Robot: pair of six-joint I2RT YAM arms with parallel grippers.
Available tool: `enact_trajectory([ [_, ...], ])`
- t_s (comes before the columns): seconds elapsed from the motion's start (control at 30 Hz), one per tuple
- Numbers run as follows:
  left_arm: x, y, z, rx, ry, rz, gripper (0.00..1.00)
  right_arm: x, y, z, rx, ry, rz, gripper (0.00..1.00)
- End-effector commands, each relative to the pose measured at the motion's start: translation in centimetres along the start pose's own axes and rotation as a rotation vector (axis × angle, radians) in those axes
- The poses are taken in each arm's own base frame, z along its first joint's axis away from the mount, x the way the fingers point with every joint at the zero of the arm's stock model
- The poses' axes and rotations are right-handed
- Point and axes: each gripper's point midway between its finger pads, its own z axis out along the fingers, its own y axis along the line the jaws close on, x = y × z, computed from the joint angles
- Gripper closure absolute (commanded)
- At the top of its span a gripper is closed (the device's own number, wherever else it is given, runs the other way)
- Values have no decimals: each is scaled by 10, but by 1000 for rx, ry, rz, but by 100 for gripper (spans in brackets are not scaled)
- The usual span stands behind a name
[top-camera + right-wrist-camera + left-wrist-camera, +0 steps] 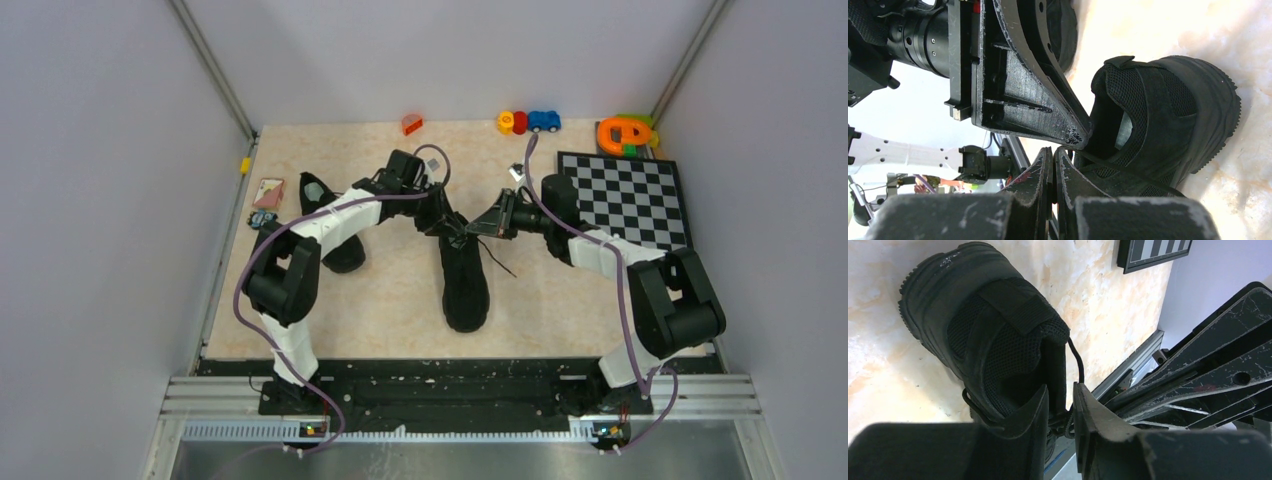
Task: Tie the shoes
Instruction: Cross the shoelace with the shoelace.
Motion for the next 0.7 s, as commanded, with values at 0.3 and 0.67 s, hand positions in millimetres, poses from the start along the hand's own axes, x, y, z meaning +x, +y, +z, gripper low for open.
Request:
enact_trajectory([
  [0.3, -15, -15, -7, 51, -50, 20, 95, -18, 30, -1, -66, -31, -87, 100],
  [0.67, -31, -26, -34, 58, -142, 57, 100, -17, 29, 0, -63, -27, -84, 100],
])
